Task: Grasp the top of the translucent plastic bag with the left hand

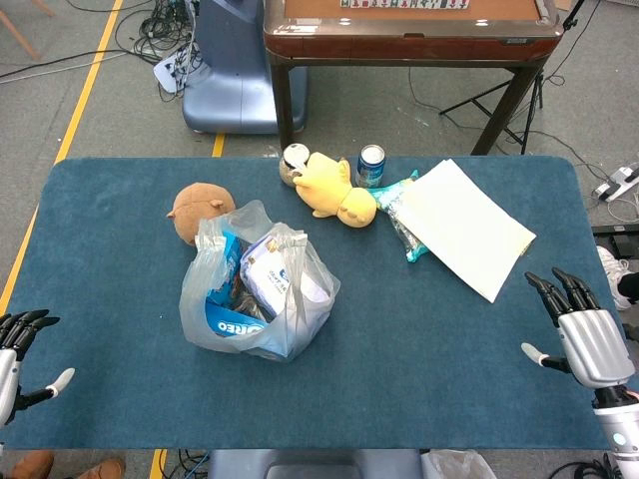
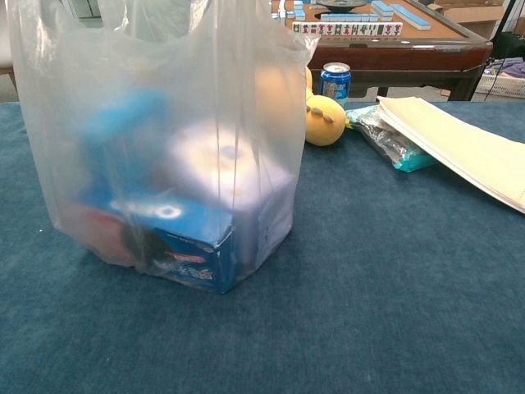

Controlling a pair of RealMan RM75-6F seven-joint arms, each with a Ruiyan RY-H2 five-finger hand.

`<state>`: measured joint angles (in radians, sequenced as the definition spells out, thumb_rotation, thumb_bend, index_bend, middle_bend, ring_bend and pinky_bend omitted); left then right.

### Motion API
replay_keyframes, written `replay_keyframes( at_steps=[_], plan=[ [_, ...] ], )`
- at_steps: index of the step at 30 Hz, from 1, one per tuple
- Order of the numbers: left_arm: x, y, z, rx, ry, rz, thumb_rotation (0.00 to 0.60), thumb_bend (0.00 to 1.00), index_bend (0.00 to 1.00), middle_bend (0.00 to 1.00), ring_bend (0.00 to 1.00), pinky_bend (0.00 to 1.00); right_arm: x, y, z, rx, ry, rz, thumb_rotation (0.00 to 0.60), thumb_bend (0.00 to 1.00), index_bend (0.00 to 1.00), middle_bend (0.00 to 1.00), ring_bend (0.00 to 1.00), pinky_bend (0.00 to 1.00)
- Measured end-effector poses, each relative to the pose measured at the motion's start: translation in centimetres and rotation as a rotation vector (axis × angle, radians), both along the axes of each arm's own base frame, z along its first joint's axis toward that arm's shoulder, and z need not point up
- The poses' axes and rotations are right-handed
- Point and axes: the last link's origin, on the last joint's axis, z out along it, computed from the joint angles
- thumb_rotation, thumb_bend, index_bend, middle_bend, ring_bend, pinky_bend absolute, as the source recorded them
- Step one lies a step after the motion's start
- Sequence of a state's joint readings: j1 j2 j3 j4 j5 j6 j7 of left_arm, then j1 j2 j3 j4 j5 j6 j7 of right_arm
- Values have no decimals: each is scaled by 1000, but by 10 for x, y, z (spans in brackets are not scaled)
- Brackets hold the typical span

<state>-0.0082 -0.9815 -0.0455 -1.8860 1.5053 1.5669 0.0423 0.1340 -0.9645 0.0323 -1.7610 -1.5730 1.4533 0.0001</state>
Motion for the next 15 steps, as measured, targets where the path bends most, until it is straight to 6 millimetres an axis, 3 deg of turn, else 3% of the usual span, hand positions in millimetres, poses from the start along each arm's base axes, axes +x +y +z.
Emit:
replay_keyframes(
  at_steps=[15],
  plan=[
    [3, 13, 4, -14, -77, -38, 600, 152, 231, 176, 131, 68, 6, -1, 7, -17, 9, 24, 600, 113, 63, 208, 28, 108]
  ],
)
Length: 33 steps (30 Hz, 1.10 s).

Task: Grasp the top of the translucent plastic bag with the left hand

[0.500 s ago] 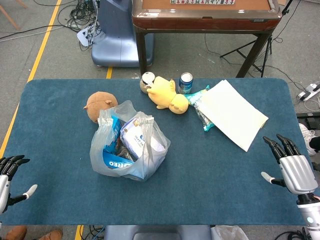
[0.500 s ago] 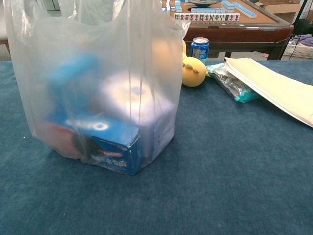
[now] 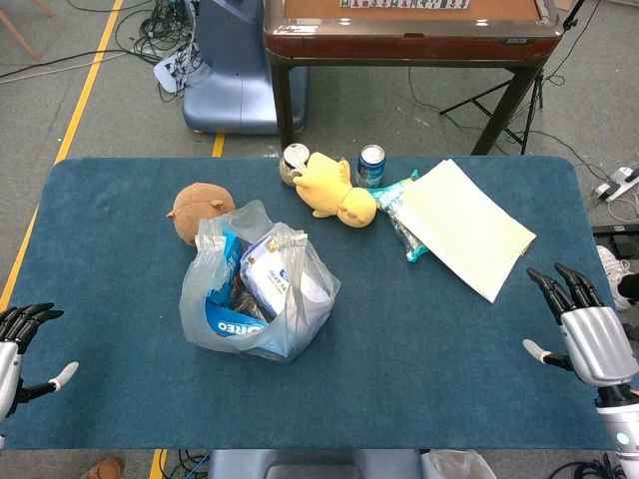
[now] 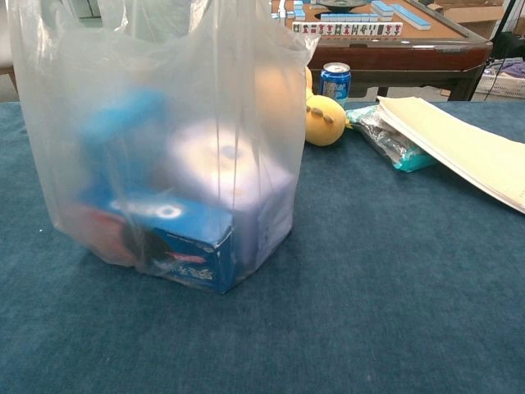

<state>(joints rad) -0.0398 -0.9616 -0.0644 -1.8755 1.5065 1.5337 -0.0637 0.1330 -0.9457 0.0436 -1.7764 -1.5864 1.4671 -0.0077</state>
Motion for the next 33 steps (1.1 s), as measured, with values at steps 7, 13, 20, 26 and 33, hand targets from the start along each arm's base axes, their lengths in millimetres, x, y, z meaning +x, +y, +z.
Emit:
replay_keyframes(
  at_steps=[7, 13, 20, 26, 33],
  plan=[
    [9, 26, 9, -71, -191, -72, 600, 152, 188, 175, 132, 68, -1, 3, 1, 4, 3, -8, 600, 113, 63, 208, 28, 108],
    [29, 57, 16, -173, -358, -158, 571, 152, 180, 176, 132, 68, -3, 5, 2, 3, 3, -17, 600, 114, 63, 208, 28, 108],
    [69, 91, 15, -324, -461, -273, 375, 152, 185, 176, 132, 68, -6, 5, 2, 2, 0, -22, 600, 115, 63, 208, 28, 108],
    [98, 104, 8, -432, -517, -334, 289, 152, 194, 176, 132, 68, -8, 6, 1, 3, -4, -26, 600, 115, 63, 208, 28, 108],
    [124, 114, -3, -537, -605, -371, 278, 152, 201, 175, 132, 68, -10, 7, 1, -4, -6, -30, 600, 115, 63, 208, 28, 108]
  ],
)
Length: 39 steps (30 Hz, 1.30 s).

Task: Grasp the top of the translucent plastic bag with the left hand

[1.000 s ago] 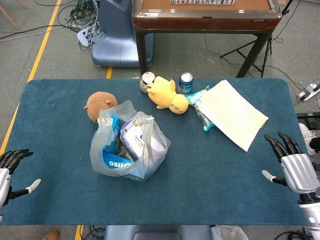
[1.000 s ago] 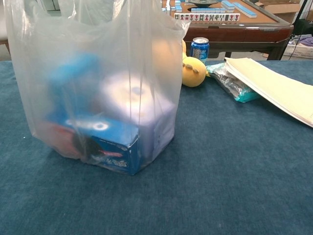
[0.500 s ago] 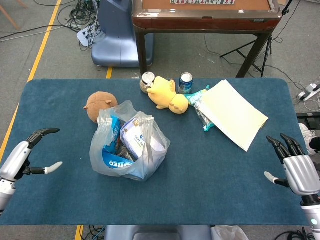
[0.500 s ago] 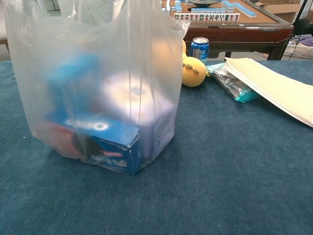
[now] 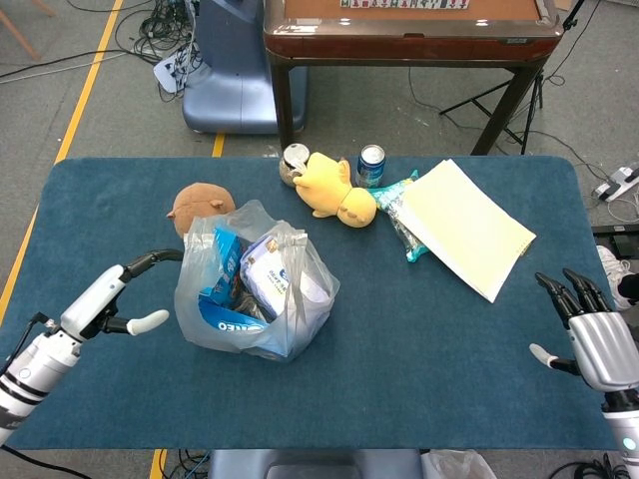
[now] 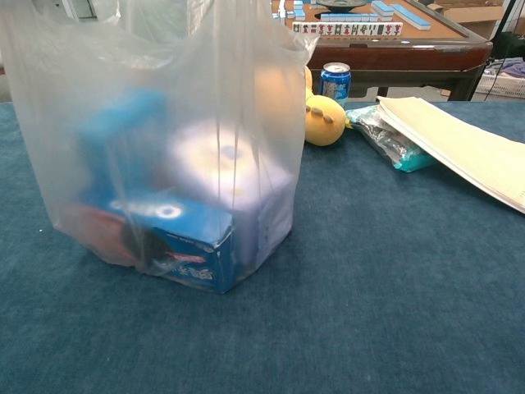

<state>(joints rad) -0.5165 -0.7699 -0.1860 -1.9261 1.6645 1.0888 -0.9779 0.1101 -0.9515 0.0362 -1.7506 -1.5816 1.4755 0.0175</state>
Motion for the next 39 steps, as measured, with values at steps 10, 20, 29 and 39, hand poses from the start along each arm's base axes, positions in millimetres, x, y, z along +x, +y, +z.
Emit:
replay_keyframes(
  at_steps=[10, 20, 29, 39],
  plan=[
    [40, 17, -24, -112, -19, -67, 241, 152, 220, 175, 132, 68, -5, 4, 1, -6, -4, -13, 600, 115, 63, 208, 28, 108],
    [71, 24, -35, -183, -61, -103, 240, 152, 230, 176, 138, 68, -12, 7, 2, -12, -9, -28, 600, 115, 63, 208, 28, 108],
    [83, 27, -48, -249, -85, -103, 240, 152, 233, 175, 140, 68, -14, 10, 5, -20, -9, -34, 600, 115, 63, 208, 28, 108],
    [104, 34, -71, -351, -121, -95, 238, 152, 238, 175, 148, 68, -15, 11, 4, -19, -11, -35, 600, 115, 63, 208, 28, 108]
  ],
)
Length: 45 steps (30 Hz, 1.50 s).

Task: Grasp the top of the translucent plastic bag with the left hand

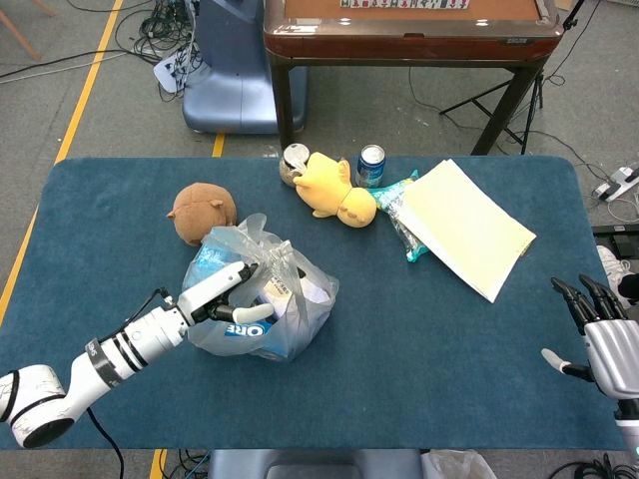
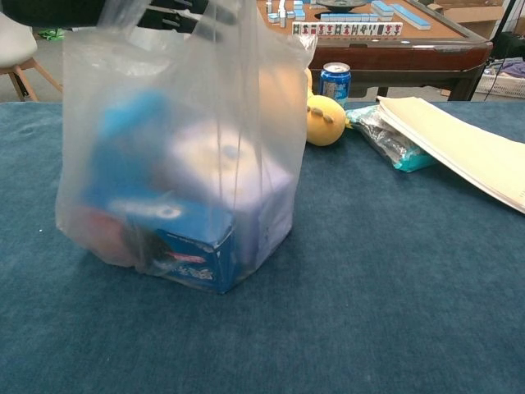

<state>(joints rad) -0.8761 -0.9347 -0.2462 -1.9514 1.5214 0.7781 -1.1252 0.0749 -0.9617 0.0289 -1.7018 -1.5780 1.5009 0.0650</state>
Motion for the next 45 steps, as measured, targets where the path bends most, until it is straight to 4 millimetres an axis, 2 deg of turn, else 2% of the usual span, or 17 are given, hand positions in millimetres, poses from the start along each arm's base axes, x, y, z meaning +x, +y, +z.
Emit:
replay_keyframes(
  at_steps=[17, 23, 33, 37, 41, 45],
  plan=[
    [31, -1, -13, -329, -205, 93, 242, 152, 250, 176, 152, 68, -3, 4, 5, -15, -5, -9, 600, 115, 63, 208, 28, 108],
    [48, 10, -25, -420, -258, 126, 239, 152, 257, 177, 153, 68, -4, 5, 5, -16, -8, -12, 600, 115, 63, 208, 28, 108],
    [57, 26, -35, -432, -305, 200, 255, 152, 269, 186, 154, 68, -4, 3, 6, -13, -3, -14, 600, 115, 63, 208, 28, 108],
    [64, 30, -34, -464, -356, 242, 298, 152, 274, 193, 161, 74, -5, 2, 5, -11, -4, -19, 600, 115, 63, 208, 28, 108],
    [69, 29, -32, -517, -410, 293, 351, 152, 278, 203, 176, 156, -7, 1, 5, -13, -5, -24, 600, 115, 63, 208, 28, 108],
    [73, 24, -30, -589, -456, 350, 548, 152, 285, 235, 212, 251, -8, 0, 5, -12, -5, -25, 600, 115, 63, 209, 28, 108]
  ],
)
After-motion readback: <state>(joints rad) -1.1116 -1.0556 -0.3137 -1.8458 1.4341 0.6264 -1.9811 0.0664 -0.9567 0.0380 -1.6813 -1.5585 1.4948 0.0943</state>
